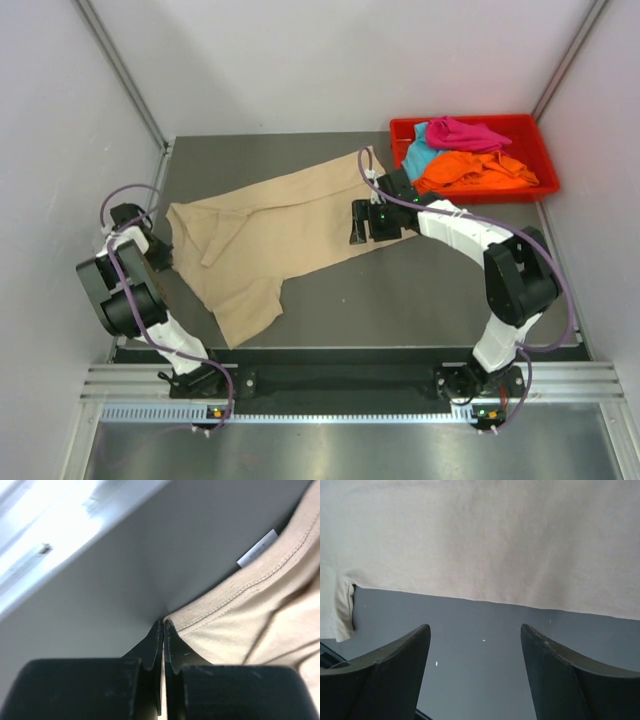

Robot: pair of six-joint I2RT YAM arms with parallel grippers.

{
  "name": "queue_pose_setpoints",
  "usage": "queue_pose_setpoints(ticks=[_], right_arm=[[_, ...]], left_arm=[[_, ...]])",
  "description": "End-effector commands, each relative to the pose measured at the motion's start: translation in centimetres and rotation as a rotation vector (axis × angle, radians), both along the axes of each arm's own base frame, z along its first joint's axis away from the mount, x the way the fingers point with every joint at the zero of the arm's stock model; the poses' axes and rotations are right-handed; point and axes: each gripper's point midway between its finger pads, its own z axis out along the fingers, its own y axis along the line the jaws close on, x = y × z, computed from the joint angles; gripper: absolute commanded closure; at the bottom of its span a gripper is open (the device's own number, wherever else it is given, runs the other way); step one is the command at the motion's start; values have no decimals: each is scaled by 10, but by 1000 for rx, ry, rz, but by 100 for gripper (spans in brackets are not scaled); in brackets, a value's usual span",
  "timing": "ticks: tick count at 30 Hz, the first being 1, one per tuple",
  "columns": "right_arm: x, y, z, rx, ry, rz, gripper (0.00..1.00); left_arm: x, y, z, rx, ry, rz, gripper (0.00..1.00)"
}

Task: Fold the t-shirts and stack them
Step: Fold the tshirt

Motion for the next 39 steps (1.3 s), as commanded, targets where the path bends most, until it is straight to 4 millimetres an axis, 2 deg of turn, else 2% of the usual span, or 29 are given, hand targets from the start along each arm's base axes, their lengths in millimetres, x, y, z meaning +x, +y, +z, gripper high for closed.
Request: queue_pose_setpoints(ticks=[1, 4, 8, 9, 10, 12, 13, 14, 17, 18, 20, 21, 22, 23, 24, 25, 28, 32, 39], right_arm=[[6, 10, 7, 30, -26, 28, 27], [3, 10, 4, 31, -13, 32, 27], [1, 13, 2, 36, -5, 39, 27], [1, 13, 2, 35, -4, 40, 27], [2, 13, 2, 36, -5, 39, 27], [1, 14, 2, 37, -4, 39, 27], [0, 14, 1, 37, 0, 41, 27], [0, 13, 0, 38, 2, 39, 27], [-1, 13, -3, 37, 11, 40, 27], [-2, 14, -4, 36, 14, 45, 27], [-3, 14, -6, 32, 20, 46, 27], [-4, 12, -7, 26, 25, 46, 27], [-5, 12, -7, 25, 24, 46, 27], [-5, 11, -7, 22, 25, 47, 27], [-6, 10, -7, 18, 24, 46, 27], [-5, 10, -6, 19, 23, 46, 28], [-6, 9, -2, 14, 22, 42, 27], [-6, 7, 1, 8, 15, 36, 27], [-8, 5, 0, 6, 25, 18, 28]], left_arm=[[-10, 36, 12, 128, 54, 68, 100], [-13, 51, 24, 188, 78, 77, 100], [-8, 42, 20, 118, 75, 63, 99], [-8, 39, 21, 117, 82, 65, 94], [-10, 38, 24, 114, 86, 80, 81], [-6, 27, 43, 128, 39, 68, 70], [-4, 23, 51, 143, 14, 62, 54], [3, 12, 70, 180, -54, 37, 47], [22, -11, 94, 184, -150, -37, 46], [35, -17, 101, 183, -196, -81, 46], [67, -54, 108, 121, -299, -286, 48], [80, -66, 112, 110, -334, -356, 48], [98, -78, 125, 119, -390, -452, 47], [109, -91, 110, 83, -374, -510, 47], [116, -96, 107, 59, -376, -552, 47], [127, -100, 96, 9, -349, -576, 47], [142, -104, 78, -28, -299, -616, 48], [152, -113, 63, -32, -271, -657, 50], [152, -110, 41, -17, -217, -624, 57]])
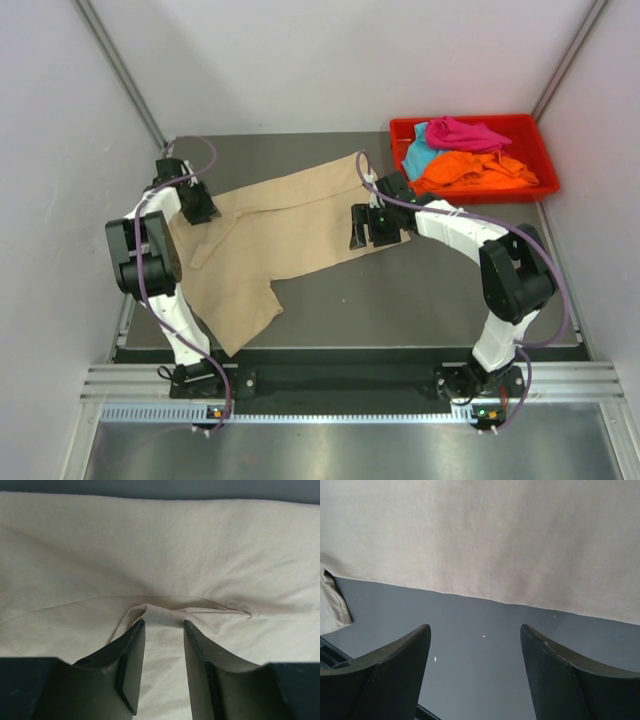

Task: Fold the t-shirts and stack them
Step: Fold the tshirt

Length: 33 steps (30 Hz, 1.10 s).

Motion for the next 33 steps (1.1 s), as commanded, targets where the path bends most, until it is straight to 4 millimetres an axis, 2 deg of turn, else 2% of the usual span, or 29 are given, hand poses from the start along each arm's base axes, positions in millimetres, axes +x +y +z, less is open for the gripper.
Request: queue_pose_setpoints(ticks=[1, 8, 11, 18, 21, 22, 26, 31, 32, 33], right_arm=[[0, 5, 13, 15, -32, 0, 27], [-1, 5, 15, 23, -28, -6, 28], [-2, 5, 12, 28, -19, -13, 28], [-4, 5, 15, 33, -19, -13, 28], [-5, 4, 16, 30, -19, -13, 28], [-6, 4, 15, 29, -17, -12, 28], [-5, 4, 15, 31, -18, -12, 28], [-5, 7, 17, 43, -16, -5, 28], [-6, 8, 18, 43, -16, -1, 28], [-6, 8, 18, 41, -19, 5, 28]], left_arm=[[14, 4, 12, 40, -51, -9, 59], [14, 23, 24, 152, -82, 43, 56], [14, 19, 18, 126, -70, 39, 56], [21, 4, 7, 50, -75, 27, 64], [23, 2, 9, 39, -83, 20, 73], [23, 2, 11, 40, -88, 20, 81], [18, 1, 24, 61, -101, 45, 100], [0, -9, 38, 97, -132, 54, 100], [0, -7, 39, 112, -141, 53, 96], [2, -5, 40, 127, -144, 52, 83]])
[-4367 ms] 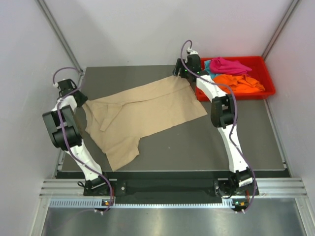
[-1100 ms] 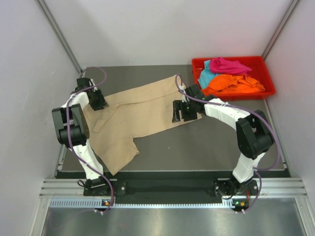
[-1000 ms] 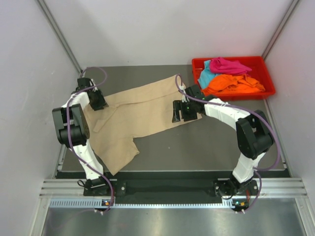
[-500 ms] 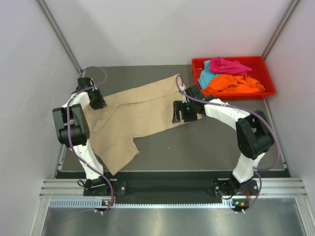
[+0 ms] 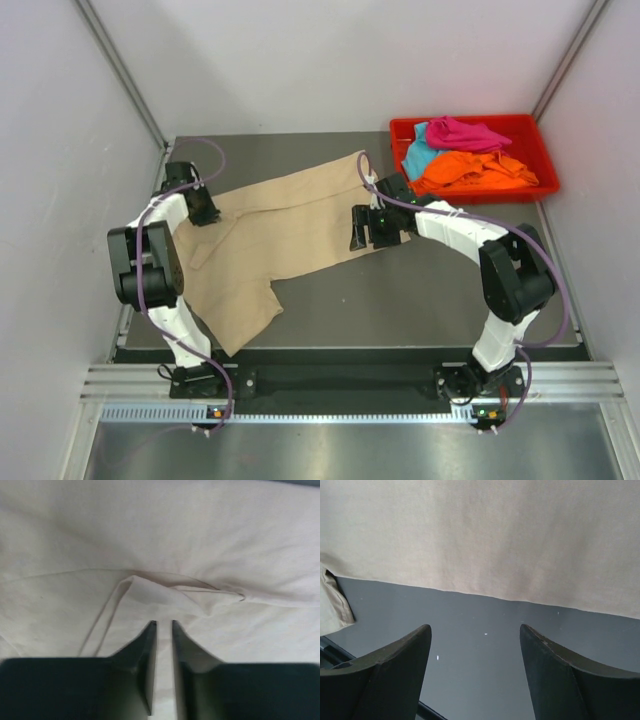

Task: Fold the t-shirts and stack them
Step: Fold the tshirt

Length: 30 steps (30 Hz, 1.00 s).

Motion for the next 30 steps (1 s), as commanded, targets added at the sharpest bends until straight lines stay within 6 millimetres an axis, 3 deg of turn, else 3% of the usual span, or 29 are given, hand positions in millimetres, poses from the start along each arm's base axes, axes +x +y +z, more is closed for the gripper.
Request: queue_pose_setpoints(ticks=[1, 3, 7, 13, 20, 23, 28, 30], right_arm=[[-4, 7, 20, 29, -39, 25, 28], [-6, 5, 19, 22, -38, 30, 28], [-12, 1, 17, 11, -28, 31, 28], [-15, -3, 17, 2, -26, 31, 28], [-13, -1, 16, -1, -26, 35, 28], [-11, 1, 16, 7, -25, 37, 28], [-9, 4, 17, 14, -24, 38, 29], [-8, 5, 17, 17, -23, 37, 28]], left_arm=[[16, 8, 33, 69, -115, 12, 72], [25, 14, 31, 102, -101, 2, 60], [34, 27, 19, 134, -32, 3, 59], [47, 29, 4, 136, 2, -18, 58], [39, 25, -6, 113, 57, -23, 58], [32, 24, -10, 107, 66, -17, 67], [24, 21, -1, 103, 50, -1, 96], [19, 19, 7, 103, 41, 18, 100]])
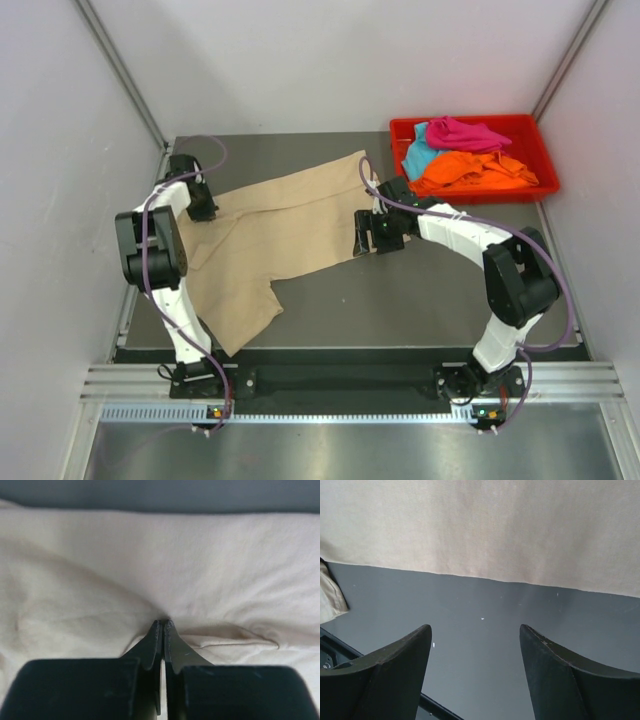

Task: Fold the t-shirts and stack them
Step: Fold the tshirt

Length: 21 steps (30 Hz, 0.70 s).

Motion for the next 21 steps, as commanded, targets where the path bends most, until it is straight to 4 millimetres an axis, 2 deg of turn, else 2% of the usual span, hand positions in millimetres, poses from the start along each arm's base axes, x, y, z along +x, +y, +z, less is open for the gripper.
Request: queue_pose_setpoints(ticks=[1, 4, 5, 6, 8, 10, 11, 14, 15, 16, 17, 18, 19, 21], right_arm=[[8, 13, 20, 38, -55, 26, 29], [8, 15, 18, 42, -52, 26, 29], [7, 16, 18, 43, -51, 30, 29], [7, 16, 17, 42, -48, 31, 29], [6, 17, 15, 42, -46, 36, 29], [4, 20, 14, 43, -41, 43, 29], [4, 20, 13, 42, -41, 45, 29], [3, 25, 7, 43, -33, 56, 29], [3, 27, 6, 42, -31, 61, 29], [5, 27, 0, 36, -22, 60, 29], [8, 30, 0, 38, -26, 62, 29], [11, 32, -1, 40, -26, 60, 29], [14, 35, -2, 43, -24, 61, 29], [27, 45, -2, 58, -23, 54, 29]], left_arm=[[-7, -7, 31, 11, -49, 17, 100], [-19, -21, 41, 2, -49, 37, 100], [-23, -20, 43, 15, -45, 78, 100], [-34, -22, 44, 21, -32, 100, 100], [-43, -32, 45, -7, -26, 129, 100], [-60, -41, 41, -18, -5, 142, 100], [-71, -47, 33, -36, 20, 158, 100], [-87, -70, 34, -71, 31, 162, 99], [-98, -78, 33, -100, 37, 167, 94], [-99, -96, 34, -134, 22, 135, 93], [-109, -115, 37, -207, 30, 111, 91], [-114, -130, 39, -215, 33, 78, 83], [-116, -135, 43, -222, 27, 66, 79], [-116, -124, 59, -172, -12, 88, 67]])
